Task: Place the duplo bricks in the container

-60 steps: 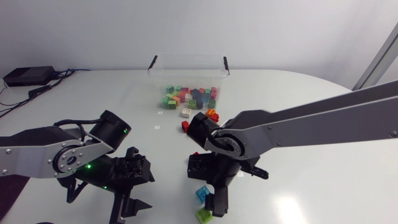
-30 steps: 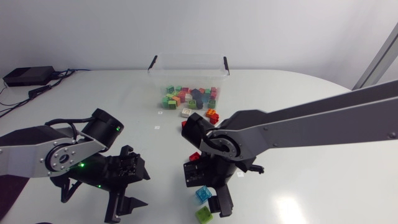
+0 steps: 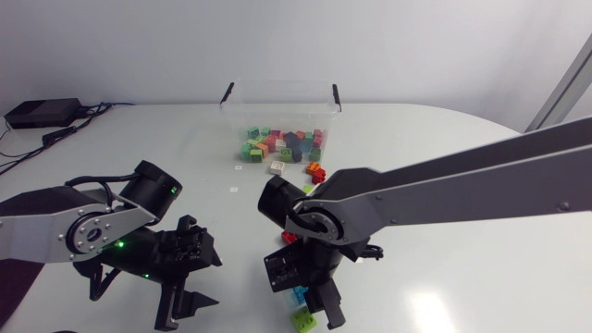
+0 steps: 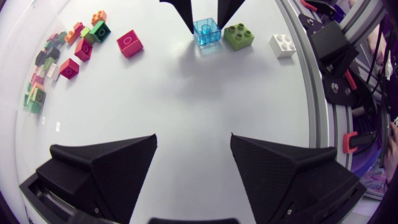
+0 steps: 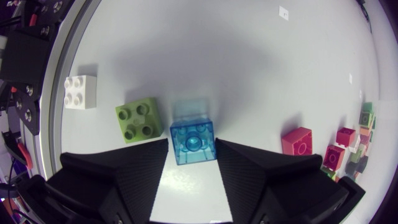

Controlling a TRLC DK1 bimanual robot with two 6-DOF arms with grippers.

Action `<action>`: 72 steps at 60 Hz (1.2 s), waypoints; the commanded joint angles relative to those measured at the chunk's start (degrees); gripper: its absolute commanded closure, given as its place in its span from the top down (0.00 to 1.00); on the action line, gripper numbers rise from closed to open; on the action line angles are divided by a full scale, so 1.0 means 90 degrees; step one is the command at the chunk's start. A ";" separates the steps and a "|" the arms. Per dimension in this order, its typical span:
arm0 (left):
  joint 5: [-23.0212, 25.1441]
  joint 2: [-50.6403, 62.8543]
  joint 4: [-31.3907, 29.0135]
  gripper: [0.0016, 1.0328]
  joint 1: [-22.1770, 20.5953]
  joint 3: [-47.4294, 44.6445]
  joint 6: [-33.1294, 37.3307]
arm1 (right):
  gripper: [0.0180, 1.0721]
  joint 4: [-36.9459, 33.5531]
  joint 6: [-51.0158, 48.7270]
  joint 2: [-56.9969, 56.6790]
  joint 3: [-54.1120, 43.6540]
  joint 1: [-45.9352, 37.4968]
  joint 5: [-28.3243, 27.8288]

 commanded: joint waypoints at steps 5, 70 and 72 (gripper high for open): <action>0.0038 -0.0027 -0.0084 0.79 -0.0072 -0.0088 0.0226 | 0.28 -0.0053 -0.0146 0.0021 -0.0031 -0.0105 -0.0084; -0.0363 0.2268 -0.0280 0.90 -0.2982 0.2304 0.1613 | 0.28 0.0230 -0.0078 -0.3465 -0.2365 -0.3836 -0.2038; -0.0363 0.2336 -0.0309 0.90 -0.3040 0.2382 0.1613 | 0.28 0.0230 -0.0117 -0.3524 -0.2375 -0.4031 -0.2126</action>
